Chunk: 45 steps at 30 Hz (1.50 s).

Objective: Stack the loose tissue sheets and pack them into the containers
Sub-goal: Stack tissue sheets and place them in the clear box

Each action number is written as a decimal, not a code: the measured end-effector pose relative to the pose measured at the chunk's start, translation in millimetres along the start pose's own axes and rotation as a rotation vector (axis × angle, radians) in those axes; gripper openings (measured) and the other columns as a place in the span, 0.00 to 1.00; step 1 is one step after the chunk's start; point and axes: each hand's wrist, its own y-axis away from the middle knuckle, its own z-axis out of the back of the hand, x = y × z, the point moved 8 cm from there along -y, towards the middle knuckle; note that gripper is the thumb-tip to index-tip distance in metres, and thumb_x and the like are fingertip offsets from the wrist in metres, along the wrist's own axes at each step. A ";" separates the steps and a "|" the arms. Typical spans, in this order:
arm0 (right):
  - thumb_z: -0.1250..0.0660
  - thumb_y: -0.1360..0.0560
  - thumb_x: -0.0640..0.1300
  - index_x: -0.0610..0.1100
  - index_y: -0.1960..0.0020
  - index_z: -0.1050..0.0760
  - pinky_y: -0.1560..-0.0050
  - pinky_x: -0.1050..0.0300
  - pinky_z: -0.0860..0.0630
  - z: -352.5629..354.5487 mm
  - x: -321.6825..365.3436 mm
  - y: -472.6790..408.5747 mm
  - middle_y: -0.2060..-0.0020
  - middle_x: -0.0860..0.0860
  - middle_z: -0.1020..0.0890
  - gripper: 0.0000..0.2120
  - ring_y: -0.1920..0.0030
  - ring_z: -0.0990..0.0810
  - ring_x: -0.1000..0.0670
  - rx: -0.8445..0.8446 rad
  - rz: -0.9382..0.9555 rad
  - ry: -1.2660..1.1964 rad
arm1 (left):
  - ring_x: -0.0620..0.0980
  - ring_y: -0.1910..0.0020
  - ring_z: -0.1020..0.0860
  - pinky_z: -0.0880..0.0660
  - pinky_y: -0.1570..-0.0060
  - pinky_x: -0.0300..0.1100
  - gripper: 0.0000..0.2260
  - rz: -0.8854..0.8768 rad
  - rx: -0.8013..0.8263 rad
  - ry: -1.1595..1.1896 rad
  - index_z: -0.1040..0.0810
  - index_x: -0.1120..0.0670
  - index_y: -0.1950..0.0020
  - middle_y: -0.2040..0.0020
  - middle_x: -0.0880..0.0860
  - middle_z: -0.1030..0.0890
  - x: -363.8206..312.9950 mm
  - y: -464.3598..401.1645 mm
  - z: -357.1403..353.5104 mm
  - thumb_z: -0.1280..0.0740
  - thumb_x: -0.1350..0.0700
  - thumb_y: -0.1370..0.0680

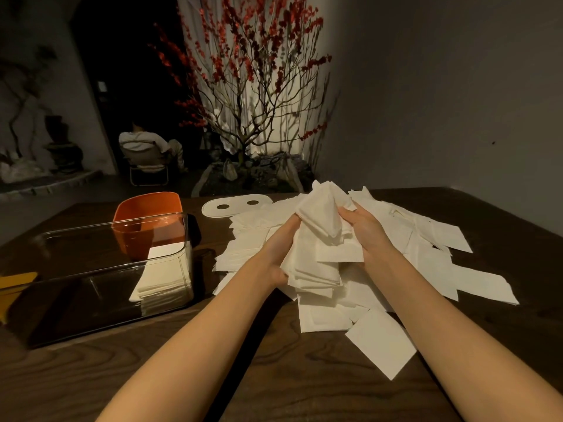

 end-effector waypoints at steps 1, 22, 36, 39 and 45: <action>0.38 0.20 0.43 0.50 0.40 0.29 0.50 0.49 0.23 1.3 -0.2 -1.4 0.54 0.51 0.21 0.09 0.55 0.21 0.47 -0.006 0.003 0.020 | 0.56 0.53 0.18 0.21 0.55 0.47 0.21 0.003 0.014 0.016 0.14 0.54 0.54 0.52 0.56 0.17 -0.2 2.4 -2.3 0.35 0.38 0.27; 0.31 0.25 0.50 0.50 0.46 0.26 0.55 0.47 0.20 -4.7 -10.4 10.8 0.55 0.48 0.19 0.09 0.55 0.20 0.45 0.035 -0.142 -0.040 | 0.51 0.63 0.19 0.23 0.63 0.43 0.04 -0.091 -0.179 -0.367 0.23 0.53 0.51 0.65 0.52 0.17 -9.7 14.6 -4.7 0.31 0.57 0.24; 0.29 0.27 0.50 0.53 0.50 0.26 0.38 0.41 0.26 8.1 -10.4 6.7 0.45 0.47 0.20 0.08 0.45 0.21 0.43 -0.084 -0.157 -0.112 | 0.59 0.56 0.23 0.25 0.51 0.50 0.08 -0.019 -0.238 -0.187 0.24 0.59 0.55 0.59 0.58 0.21 -3.9 16.1 12.3 0.39 0.69 0.28; 0.31 0.26 0.55 0.55 0.43 0.29 0.37 0.45 0.28 6.2 -6.6 7.8 0.42 0.49 0.22 0.14 0.45 0.23 0.46 -0.077 -0.158 -0.109 | 0.60 0.56 0.22 0.26 0.47 0.51 0.10 -0.072 -0.250 -0.055 0.21 0.60 0.57 0.62 0.58 0.19 -5.9 15.3 12.7 0.42 0.67 0.28; 0.31 0.26 0.52 0.52 0.47 0.27 0.38 0.43 0.26 -4.7 -2.4 13.1 0.50 0.50 0.20 0.10 0.47 0.21 0.45 0.002 -0.126 -0.079 | 0.59 0.57 0.25 0.28 0.53 0.51 0.07 -0.103 -0.245 0.143 0.26 0.60 0.53 0.58 0.60 0.22 -3.7 14.2 6.9 0.41 0.58 0.23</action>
